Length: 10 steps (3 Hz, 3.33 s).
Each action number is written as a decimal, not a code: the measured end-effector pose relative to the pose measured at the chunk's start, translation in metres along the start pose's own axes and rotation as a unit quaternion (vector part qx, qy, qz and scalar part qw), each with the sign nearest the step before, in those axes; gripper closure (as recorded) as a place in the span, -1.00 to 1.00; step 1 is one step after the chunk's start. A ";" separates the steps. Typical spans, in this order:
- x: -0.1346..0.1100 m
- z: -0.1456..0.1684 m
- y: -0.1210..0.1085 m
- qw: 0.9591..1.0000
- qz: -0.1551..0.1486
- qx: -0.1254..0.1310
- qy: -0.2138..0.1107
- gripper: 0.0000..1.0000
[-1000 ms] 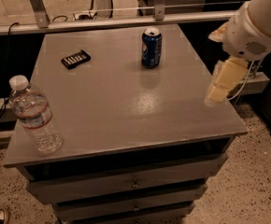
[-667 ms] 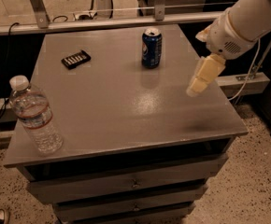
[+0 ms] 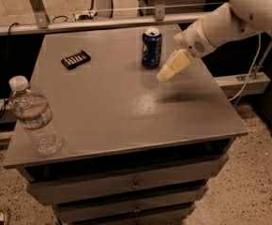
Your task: Move pepsi can near rxbar chocolate
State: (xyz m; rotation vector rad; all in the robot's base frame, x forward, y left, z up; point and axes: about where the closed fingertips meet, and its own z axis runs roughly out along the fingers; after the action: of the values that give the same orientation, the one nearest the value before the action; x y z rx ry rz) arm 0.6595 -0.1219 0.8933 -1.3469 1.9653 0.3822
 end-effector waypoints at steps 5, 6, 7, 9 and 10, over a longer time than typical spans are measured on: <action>-0.057 0.059 -0.060 0.977 0.071 0.002 -0.199 0.28; -0.059 0.061 -0.059 0.977 0.071 -0.001 -0.200 0.76; -0.060 0.064 -0.057 0.977 0.071 -0.003 -0.200 1.00; -0.114 0.113 -0.043 0.968 0.024 -0.041 -0.247 1.00; -0.150 0.138 -0.043 0.962 0.003 -0.054 -0.266 1.00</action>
Offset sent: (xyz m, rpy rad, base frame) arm 0.1109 0.0444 -0.0004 0.3100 -0.1165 -0.0772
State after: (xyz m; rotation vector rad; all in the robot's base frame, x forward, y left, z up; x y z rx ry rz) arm 0.7819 0.0463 0.9069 -1.1523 1.5147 0.7767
